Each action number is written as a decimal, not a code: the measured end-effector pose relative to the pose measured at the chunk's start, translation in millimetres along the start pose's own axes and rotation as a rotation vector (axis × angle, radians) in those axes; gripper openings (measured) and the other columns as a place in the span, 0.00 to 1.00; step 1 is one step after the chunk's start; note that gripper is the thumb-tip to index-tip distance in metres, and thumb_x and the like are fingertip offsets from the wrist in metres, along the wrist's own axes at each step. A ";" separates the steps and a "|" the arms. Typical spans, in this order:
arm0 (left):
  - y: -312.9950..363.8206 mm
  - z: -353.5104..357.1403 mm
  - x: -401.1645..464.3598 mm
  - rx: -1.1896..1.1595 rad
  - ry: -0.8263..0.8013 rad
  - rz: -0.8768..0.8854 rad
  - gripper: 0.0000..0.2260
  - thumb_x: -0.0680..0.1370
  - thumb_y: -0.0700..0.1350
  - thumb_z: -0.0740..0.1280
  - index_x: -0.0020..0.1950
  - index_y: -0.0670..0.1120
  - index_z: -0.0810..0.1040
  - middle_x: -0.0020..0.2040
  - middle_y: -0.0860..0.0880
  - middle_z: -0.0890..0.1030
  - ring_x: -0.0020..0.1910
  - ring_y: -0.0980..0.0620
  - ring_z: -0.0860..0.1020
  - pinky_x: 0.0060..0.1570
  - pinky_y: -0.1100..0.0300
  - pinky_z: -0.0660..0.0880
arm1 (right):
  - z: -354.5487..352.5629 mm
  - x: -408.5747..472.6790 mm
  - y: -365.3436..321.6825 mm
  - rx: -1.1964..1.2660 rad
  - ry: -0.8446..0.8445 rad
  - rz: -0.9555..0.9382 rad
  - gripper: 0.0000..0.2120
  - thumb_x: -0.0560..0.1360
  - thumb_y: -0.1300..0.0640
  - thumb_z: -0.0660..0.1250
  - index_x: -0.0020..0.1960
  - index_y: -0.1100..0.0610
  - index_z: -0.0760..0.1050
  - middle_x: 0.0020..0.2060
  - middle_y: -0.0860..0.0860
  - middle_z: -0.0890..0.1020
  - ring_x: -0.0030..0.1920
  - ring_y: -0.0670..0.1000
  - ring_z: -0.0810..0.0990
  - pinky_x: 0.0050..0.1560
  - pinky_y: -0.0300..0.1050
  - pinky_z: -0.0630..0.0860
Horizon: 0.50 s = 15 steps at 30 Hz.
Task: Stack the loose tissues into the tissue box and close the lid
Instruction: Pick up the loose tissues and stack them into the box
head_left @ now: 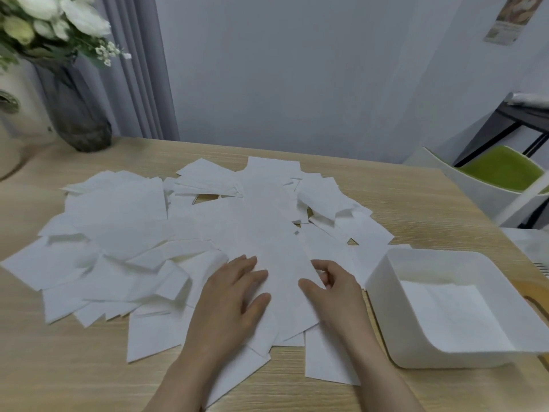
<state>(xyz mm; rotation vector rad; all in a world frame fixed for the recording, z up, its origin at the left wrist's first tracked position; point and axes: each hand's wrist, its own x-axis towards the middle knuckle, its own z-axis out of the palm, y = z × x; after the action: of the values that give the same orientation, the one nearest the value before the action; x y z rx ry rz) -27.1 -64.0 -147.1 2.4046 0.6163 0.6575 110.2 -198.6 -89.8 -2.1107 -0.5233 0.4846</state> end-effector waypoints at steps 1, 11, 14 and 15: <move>0.5 -0.3 -0.1 -0.001 -0.001 -0.001 0.21 0.76 0.60 0.59 0.62 0.52 0.80 0.68 0.55 0.75 0.71 0.54 0.69 0.69 0.53 0.65 | 0.0 1.2 0.7 -0.009 0.004 -0.009 0.08 0.71 0.54 0.69 0.50 0.47 0.79 0.39 0.42 0.83 0.42 0.44 0.81 0.48 0.50 0.79; 1.5 0.0 -0.6 -0.035 0.039 -0.012 0.20 0.77 0.59 0.58 0.61 0.53 0.81 0.67 0.56 0.75 0.70 0.56 0.69 0.68 0.52 0.67 | 3.7 -1.9 6.2 0.022 0.058 -0.078 0.11 0.77 0.56 0.66 0.37 0.57 0.79 0.32 0.55 0.80 0.35 0.53 0.76 0.38 0.46 0.70; 1.9 0.4 -0.7 -0.036 0.042 -0.013 0.21 0.77 0.59 0.58 0.61 0.52 0.81 0.67 0.56 0.75 0.70 0.56 0.69 0.68 0.51 0.67 | 2.8 -3.1 5.3 0.067 0.076 -0.060 0.08 0.76 0.56 0.67 0.39 0.53 0.79 0.30 0.49 0.80 0.35 0.49 0.77 0.40 0.46 0.73; 1.9 0.3 -0.5 -0.037 0.044 -0.012 0.21 0.77 0.59 0.58 0.61 0.52 0.81 0.67 0.56 0.75 0.70 0.56 0.69 0.68 0.50 0.68 | 2.5 -3.6 5.1 0.080 0.086 -0.052 0.07 0.75 0.55 0.68 0.38 0.53 0.79 0.29 0.48 0.78 0.34 0.48 0.76 0.38 0.45 0.72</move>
<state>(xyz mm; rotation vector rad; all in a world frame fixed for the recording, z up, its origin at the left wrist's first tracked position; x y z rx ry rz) -26.9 -65.7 -146.4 2.3562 0.6316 0.7124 106.8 -201.6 -94.8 -2.0262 -0.5006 0.3776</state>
